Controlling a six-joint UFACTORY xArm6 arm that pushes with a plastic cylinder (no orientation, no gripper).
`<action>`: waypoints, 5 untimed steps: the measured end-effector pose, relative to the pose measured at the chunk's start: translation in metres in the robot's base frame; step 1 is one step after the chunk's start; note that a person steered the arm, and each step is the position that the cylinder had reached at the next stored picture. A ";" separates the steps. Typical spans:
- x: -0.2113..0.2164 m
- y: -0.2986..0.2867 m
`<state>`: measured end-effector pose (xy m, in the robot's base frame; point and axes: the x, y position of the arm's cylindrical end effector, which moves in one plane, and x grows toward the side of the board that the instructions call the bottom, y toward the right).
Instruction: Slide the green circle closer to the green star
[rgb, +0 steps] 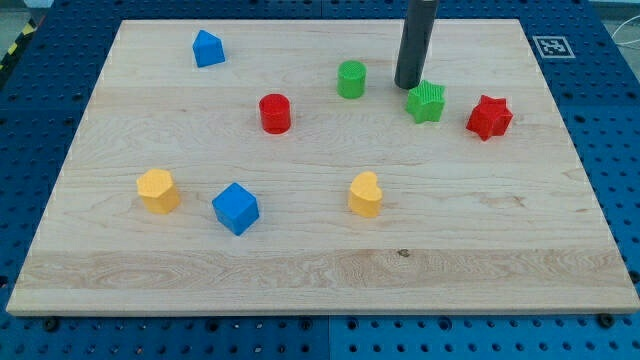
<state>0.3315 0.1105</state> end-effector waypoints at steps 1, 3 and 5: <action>0.022 0.007; 0.035 0.029; 0.008 0.003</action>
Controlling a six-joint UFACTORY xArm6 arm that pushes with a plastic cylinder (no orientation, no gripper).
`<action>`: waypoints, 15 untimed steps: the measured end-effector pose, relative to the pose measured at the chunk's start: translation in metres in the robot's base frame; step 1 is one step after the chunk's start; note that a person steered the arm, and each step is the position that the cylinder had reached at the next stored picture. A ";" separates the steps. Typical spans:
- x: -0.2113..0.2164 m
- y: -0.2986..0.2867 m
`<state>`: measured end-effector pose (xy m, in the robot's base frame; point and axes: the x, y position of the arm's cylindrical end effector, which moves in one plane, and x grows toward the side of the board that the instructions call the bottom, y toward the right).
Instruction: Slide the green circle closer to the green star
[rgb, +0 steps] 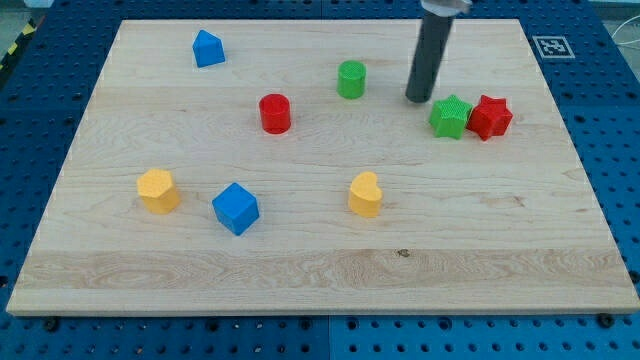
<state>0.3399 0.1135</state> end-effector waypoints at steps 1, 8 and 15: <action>-0.033 -0.005; -0.024 -0.082; 0.039 -0.129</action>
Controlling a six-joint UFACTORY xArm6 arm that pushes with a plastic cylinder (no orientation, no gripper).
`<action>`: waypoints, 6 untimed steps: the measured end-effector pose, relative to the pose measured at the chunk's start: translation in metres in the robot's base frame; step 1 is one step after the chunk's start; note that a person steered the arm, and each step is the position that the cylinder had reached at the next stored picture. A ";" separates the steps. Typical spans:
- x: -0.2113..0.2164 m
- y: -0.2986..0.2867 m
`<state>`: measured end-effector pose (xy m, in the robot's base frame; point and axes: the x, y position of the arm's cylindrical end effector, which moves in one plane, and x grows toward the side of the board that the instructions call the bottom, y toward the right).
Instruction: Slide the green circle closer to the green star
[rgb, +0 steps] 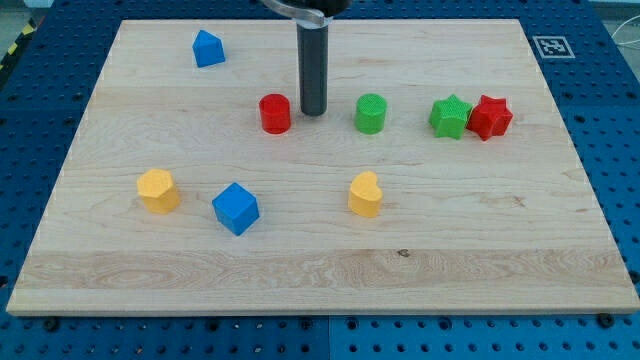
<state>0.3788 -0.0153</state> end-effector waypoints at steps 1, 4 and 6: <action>0.004 0.022; 0.010 0.073; 0.015 0.099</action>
